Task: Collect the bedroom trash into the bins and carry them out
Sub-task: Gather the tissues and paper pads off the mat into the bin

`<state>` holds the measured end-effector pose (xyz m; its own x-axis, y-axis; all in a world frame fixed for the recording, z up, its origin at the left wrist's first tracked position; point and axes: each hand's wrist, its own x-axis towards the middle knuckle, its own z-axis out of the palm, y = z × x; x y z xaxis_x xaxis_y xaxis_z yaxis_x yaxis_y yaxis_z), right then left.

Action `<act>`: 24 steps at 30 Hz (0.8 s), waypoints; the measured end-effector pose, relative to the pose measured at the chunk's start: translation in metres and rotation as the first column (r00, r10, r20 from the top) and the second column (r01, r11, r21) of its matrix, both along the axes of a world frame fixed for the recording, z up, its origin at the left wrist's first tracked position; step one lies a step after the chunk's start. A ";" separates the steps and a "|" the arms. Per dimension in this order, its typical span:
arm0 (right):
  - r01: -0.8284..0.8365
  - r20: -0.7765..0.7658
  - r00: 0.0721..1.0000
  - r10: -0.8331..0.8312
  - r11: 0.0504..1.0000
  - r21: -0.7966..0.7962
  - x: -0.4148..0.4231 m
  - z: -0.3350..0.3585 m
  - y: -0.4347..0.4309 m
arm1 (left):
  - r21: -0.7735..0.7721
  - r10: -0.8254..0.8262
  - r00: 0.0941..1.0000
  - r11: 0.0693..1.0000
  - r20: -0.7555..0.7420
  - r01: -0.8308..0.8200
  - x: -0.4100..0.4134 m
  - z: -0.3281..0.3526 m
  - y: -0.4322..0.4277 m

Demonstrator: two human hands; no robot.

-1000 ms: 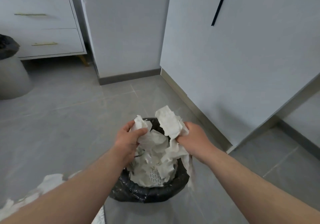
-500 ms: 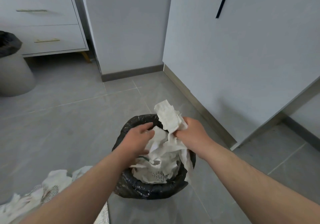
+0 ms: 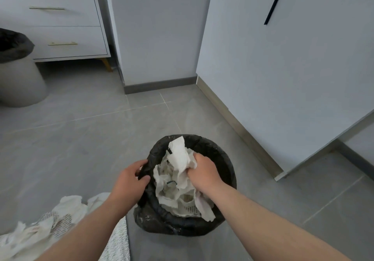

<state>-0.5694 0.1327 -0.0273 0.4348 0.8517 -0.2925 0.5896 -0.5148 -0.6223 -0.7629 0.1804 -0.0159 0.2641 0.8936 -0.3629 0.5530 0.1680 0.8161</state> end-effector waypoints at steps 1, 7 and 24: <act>-0.043 0.045 0.998 0.045 0.998 -0.052 -0.003 -0.005 0.000 | -0.060 0.044 0.997 0.997 0.056 -0.041 -0.001 -0.002 0.001; -0.294 0.170 0.918 0.357 0.904 -0.311 -0.016 -0.009 -0.009 | -0.228 0.168 0.967 0.966 0.192 -0.122 -0.007 -0.010 0.008; -0.390 0.350 0.877 0.330 0.913 0.115 -0.106 0.106 0.015 | 0.100 0.100 0.971 0.992 -0.216 -0.080 -0.200 0.025 0.023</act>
